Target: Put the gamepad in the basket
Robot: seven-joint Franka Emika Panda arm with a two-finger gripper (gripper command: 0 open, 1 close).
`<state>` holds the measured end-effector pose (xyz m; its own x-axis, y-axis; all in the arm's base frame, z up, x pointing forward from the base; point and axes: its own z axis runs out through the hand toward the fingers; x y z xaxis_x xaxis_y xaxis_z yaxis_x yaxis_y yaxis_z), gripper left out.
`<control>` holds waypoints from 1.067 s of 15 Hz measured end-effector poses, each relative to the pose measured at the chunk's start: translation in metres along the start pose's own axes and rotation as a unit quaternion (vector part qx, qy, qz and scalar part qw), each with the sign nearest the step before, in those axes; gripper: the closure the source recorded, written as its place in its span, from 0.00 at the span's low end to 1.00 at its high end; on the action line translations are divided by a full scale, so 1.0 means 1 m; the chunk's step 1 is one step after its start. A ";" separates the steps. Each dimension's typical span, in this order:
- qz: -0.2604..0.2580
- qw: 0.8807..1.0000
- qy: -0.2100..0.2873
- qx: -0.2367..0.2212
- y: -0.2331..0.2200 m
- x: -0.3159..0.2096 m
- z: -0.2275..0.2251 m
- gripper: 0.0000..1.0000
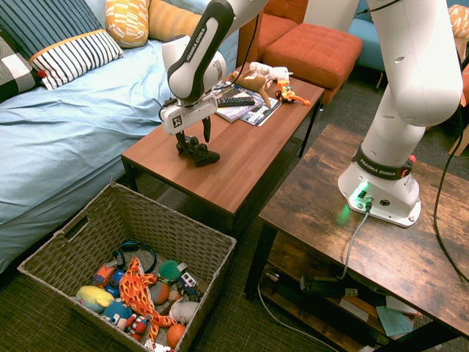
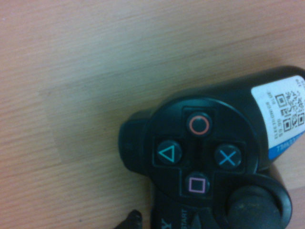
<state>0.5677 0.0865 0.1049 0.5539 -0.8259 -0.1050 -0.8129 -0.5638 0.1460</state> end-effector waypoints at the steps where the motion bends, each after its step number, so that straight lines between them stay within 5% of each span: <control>1: 0.000 1.000 -0.001 0.000 -0.001 0.000 0.002 1.00; 16: -0.015 1.000 -0.005 0.002 -0.014 -0.006 0.008 1.00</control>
<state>0.5739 0.0993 0.0958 0.5763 -0.8084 -0.1198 -0.7966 -0.5884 0.1383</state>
